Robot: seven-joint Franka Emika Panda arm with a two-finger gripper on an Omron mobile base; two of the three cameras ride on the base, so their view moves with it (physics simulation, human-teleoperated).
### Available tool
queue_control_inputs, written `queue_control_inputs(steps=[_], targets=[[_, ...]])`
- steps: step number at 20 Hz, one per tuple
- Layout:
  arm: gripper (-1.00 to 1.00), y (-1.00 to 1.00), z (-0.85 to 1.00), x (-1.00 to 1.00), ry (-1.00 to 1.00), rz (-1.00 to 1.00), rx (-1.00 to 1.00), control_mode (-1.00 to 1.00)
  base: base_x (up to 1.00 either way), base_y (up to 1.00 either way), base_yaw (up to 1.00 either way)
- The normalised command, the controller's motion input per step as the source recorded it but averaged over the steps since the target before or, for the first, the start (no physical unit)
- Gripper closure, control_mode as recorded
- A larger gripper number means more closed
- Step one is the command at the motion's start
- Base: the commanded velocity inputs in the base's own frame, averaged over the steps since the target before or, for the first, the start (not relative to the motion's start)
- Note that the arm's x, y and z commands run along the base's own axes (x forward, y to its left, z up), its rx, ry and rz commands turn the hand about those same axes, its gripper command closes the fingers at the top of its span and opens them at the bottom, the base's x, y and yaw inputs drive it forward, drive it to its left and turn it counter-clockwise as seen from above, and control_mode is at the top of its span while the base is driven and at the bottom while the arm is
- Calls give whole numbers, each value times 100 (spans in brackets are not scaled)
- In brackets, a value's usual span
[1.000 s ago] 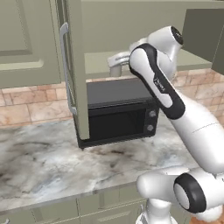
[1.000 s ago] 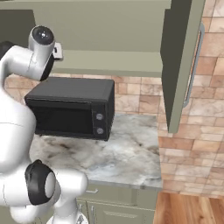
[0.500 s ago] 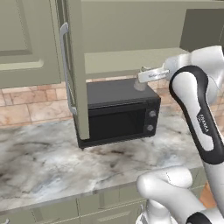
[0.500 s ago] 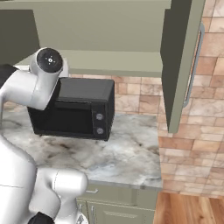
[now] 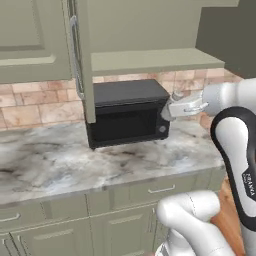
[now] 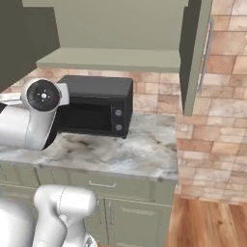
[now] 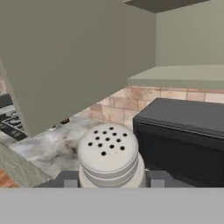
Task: Collect the paprika, mayonnaise, and shaker from the cabinet and place them next to the stove.
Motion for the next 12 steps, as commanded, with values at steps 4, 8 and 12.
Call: queue_control_inputs(steps=[4,8,12], targets=[[100,0,0,0,0,0,0,100,-100,20,9],[100,0,0,0,0,0,0,100,-91,49,6],[100,0,0,0,0,0,0,100,-36,100,0]])
